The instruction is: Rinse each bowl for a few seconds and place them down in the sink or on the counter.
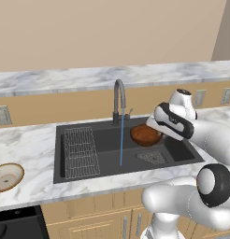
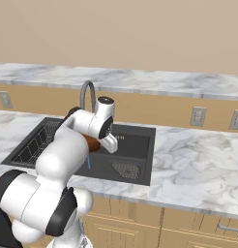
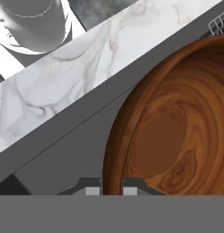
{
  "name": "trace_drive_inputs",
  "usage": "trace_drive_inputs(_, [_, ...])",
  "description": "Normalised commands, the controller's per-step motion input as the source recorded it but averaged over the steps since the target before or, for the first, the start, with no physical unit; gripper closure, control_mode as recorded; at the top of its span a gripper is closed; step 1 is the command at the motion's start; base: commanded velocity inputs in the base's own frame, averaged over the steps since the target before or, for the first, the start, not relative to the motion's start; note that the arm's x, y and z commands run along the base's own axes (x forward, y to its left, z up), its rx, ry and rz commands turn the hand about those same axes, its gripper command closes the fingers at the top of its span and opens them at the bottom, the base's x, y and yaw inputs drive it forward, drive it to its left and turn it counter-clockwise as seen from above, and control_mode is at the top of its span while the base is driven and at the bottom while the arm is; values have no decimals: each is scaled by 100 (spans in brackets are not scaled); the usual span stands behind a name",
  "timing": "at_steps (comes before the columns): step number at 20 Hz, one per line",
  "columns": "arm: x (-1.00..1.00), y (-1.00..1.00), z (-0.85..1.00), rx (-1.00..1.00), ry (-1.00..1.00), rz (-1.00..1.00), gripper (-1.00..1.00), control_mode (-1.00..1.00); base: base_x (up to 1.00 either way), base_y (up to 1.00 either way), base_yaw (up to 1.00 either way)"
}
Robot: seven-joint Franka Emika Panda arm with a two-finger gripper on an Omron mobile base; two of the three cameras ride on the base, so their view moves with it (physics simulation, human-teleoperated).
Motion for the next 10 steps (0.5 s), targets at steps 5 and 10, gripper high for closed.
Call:
trace_drive_inputs(5, [8, 21, -7, 5, 0, 0, 100, -100, 0, 0, 0])
trace_drive_inputs(10, [20, 23, -3, 4, 0, 0, 100, -100, 0, 0, 0])
